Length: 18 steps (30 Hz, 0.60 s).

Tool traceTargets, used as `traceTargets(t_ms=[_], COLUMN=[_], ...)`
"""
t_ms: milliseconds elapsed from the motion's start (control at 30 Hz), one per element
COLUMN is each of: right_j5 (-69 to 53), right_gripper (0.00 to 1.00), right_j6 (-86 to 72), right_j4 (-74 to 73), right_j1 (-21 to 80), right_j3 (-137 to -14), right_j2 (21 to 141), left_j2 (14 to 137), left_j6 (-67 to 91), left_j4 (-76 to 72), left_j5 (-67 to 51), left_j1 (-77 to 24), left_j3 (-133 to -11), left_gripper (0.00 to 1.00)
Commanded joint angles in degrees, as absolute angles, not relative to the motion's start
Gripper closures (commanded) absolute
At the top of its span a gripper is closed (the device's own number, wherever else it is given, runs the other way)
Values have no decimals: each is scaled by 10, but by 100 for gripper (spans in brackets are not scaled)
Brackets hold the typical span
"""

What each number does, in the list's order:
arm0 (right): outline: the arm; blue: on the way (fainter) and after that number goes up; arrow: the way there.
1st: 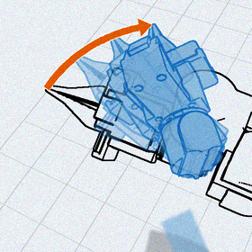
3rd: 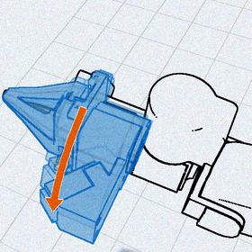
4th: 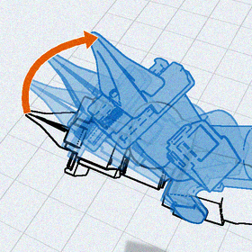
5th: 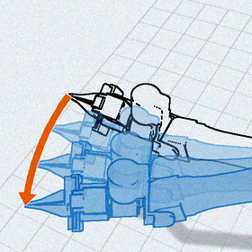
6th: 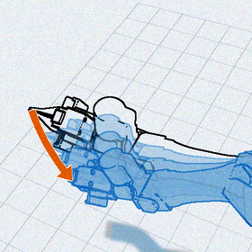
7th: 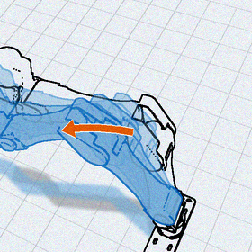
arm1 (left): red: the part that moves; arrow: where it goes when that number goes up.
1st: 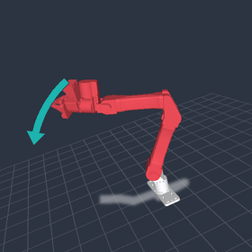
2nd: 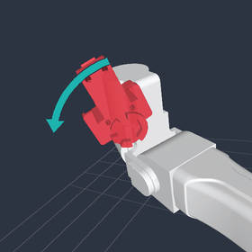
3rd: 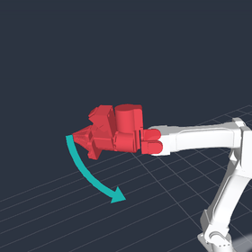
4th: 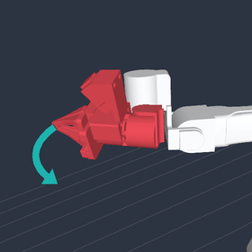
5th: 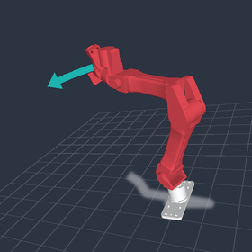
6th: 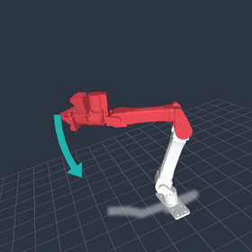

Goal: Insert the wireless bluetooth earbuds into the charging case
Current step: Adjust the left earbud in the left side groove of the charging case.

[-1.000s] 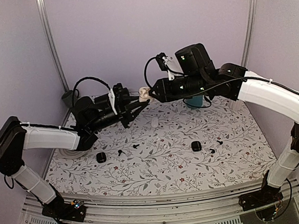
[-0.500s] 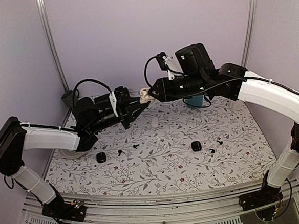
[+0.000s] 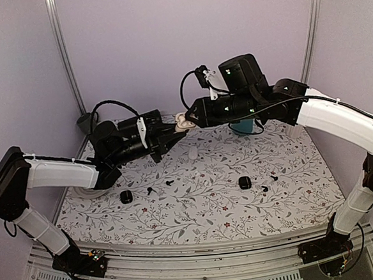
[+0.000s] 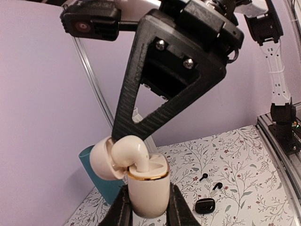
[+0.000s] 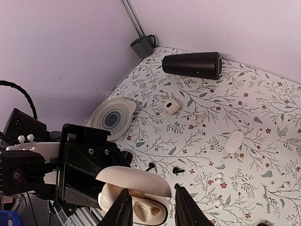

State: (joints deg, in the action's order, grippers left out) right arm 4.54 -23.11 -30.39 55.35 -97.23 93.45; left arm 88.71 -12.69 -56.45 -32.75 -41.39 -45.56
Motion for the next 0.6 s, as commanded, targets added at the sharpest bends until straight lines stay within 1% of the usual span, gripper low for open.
traceTargets(t_ms=[0, 167, 367, 567], right_j5=[57, 45, 32, 58], right_gripper=[69, 67, 67, 66], right_j6=[-227, -221, -216, -217], right_j4=[-302, -295, -300, -304], right_j1=[548, 548, 550, 551], right_j3=[-997, -993, -989, -976], right_j2=[929, 929, 938, 924], left_j2=[874, 875, 873, 877], left_j6=[-148, -151, -145, -129], left_j4=[-550, -542, -548, -551], left_j5=[-343, -336, -321, -317], left_j1=[-425, -425, -425, -423], left_j3=[-455, -456, -456, -459], left_gripper=[100, 100, 100, 100])
